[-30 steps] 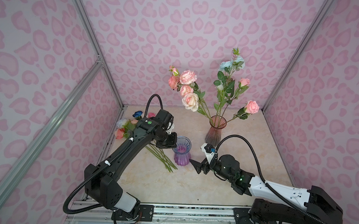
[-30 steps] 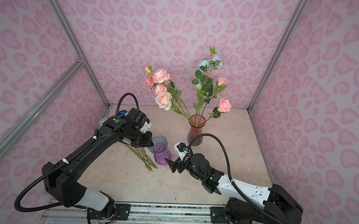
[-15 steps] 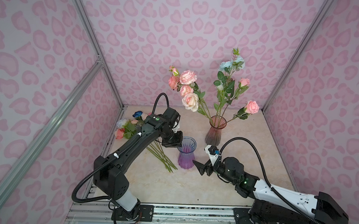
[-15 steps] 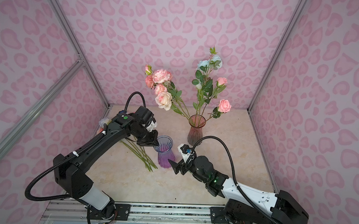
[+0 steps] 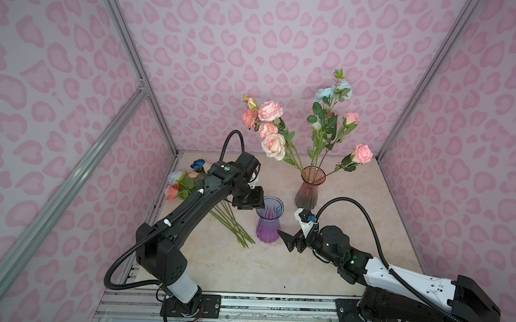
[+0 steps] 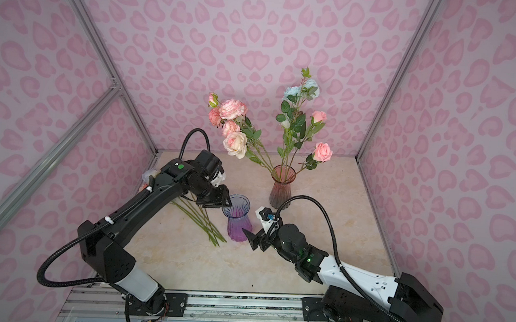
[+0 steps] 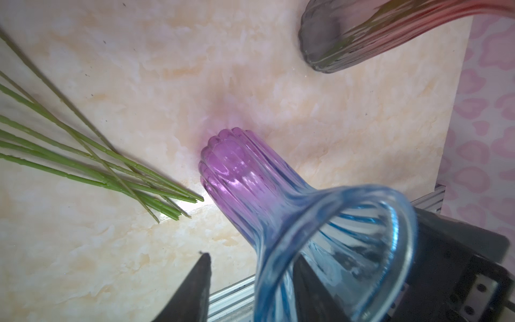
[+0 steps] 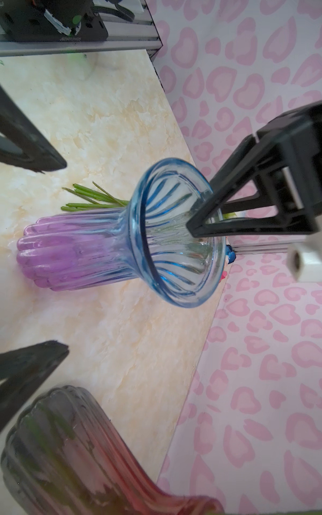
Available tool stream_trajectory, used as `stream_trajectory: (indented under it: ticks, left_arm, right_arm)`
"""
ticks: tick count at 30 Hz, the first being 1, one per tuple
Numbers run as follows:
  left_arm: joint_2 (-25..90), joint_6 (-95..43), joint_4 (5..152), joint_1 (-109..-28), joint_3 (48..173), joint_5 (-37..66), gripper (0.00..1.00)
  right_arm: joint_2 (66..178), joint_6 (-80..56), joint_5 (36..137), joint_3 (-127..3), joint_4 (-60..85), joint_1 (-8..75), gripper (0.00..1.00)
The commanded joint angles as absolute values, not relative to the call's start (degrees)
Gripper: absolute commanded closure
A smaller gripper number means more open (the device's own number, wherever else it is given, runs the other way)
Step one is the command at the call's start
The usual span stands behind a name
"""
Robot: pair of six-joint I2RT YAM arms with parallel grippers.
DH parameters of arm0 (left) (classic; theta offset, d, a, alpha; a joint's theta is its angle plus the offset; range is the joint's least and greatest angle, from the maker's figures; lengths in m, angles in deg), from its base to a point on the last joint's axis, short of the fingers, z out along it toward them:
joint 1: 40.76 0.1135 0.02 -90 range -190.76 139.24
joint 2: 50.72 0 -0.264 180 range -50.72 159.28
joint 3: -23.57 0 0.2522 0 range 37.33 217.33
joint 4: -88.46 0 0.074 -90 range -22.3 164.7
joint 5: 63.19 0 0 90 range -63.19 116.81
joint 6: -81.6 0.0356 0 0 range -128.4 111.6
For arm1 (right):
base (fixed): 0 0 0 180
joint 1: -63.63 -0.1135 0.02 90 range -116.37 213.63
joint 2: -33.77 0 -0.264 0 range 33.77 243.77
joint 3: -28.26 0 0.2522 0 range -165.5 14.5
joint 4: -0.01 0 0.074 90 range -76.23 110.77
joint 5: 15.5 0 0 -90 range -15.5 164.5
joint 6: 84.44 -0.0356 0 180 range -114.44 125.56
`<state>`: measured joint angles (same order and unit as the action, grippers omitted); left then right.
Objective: Arrange flowers in a vase
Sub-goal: Place the vase at the center of the table, then pick up the flower from the flowers.
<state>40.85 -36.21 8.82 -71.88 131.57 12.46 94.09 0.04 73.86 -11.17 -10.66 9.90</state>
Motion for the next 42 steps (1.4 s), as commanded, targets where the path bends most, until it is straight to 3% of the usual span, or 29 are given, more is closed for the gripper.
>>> stream_trajectory:
  ticks: [1,3,6,10,14,19,21,29,42]
  left_arm:
    - [37.2,-34.5,6.1,-71.4,133.8,17.6,0.40]
    - [33.9,-34.2,6.2,-70.8,133.8,19.1,0.33]
    - [28.7,-33.4,6.6,-69.3,133.3,21.6,0.32]
    - [17.1,-36.4,14.0,-63.6,123.0,27.3,0.37]
    - [11.0,-41.7,30.6,-52.9,104.6,23.4,0.46]
    - [23.4,-45.1,46.8,-47.3,99.3,20.8,0.69]
    - [30.3,-45.3,49.2,-47.2,101.3,25.6,0.72]
    - [51.0,-43.7,52.9,-46.7,111.7,32.9,0.72]
    - [62.8,-45.5,50.6,-44.9,119.6,36.3,0.73]
  right_arm:
    - [93.9,0.4,72.7,-11.5,-10.1,9.9,0.04]
    - [93.8,0.7,72.3,-11.9,-9.3,9.8,0.04]
    - [93.7,1.0,72.1,-12.8,-7.6,9.9,0.04]
    - [92.9,1.0,72.1,-13.6,-5.1,9.9,0.04]
    - [91.8,1.2,71.5,-14.1,-2.4,9.8,0.07]
    - [90.5,1.8,69.4,-13.4,-0.4,9.9,0.09]
    - [90.1,1.7,68.0,-12.5,-0.7,9.8,0.09]
    - [88.2,1.4,63.9,-10.4,-0.8,10.2,0.10]
    - [91.5,1.5,64.8,-11.0,-1.3,11.6,0.10]
